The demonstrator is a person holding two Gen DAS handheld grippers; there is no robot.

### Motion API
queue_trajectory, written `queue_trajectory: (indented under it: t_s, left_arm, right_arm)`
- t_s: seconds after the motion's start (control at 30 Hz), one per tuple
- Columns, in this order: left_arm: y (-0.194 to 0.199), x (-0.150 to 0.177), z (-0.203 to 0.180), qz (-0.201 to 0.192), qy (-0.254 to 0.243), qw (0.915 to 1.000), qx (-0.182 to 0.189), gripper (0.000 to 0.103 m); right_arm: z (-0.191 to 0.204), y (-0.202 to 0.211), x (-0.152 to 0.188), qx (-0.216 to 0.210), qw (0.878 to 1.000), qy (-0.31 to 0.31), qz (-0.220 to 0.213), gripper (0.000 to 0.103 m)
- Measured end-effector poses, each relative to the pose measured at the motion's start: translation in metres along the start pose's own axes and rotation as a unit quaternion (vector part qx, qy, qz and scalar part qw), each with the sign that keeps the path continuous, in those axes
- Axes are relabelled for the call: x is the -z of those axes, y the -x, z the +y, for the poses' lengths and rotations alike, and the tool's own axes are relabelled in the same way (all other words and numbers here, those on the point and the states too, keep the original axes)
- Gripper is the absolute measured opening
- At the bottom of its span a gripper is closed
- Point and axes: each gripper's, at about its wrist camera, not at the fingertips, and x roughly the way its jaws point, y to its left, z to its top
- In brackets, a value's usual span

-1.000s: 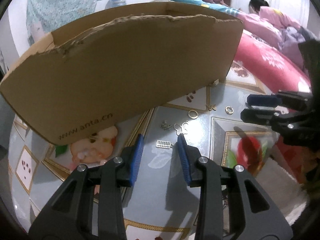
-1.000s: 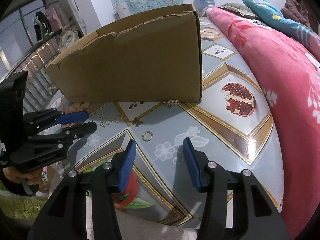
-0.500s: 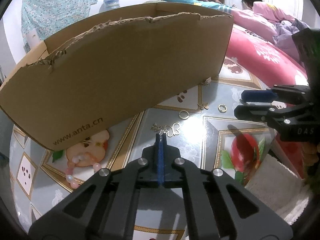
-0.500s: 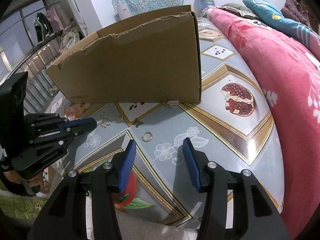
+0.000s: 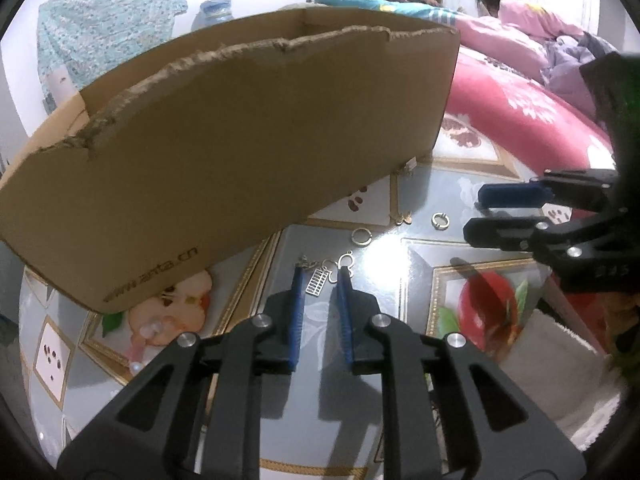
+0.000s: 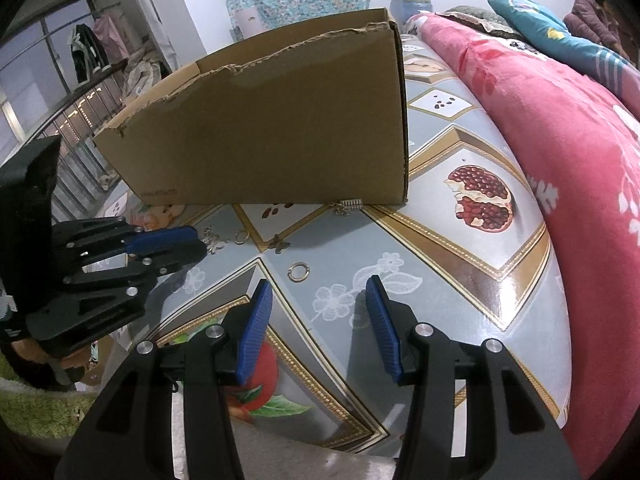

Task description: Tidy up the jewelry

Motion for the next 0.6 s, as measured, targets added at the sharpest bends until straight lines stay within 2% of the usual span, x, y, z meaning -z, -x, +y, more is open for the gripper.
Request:
queue_trajectory:
  t_s: [0.1,0.17,0.33,0.6]
  left_arm:
    - [-0.003,-0.003,0.003,0.003,-0.005,0.9999,0.012,0.014]
    - [-0.006,-0.006,0.004,0.007,-0.014,0.9998,0.014,0.005]
    - [-0.005,-0.006,0.000,0.011,-0.031,0.9994,0.013,0.005]
    - [0.011,-0.002,0.004,-0.005,0.001,0.9999,0.016,0.000]
  right_arm:
    - [0.000,0.000,0.000,0.000,1.000,0.000,0.000,0.048]
    - [0.000,0.000,0.000,0.000,1.000,-0.001,-0.001,0.048]
    - [0.000,0.000,0.000,-0.001,1.000,-0.001,-0.001,0.048]
    - [0.001,0.000,-0.001,-0.001,1.000,0.007,-0.001,0.048]
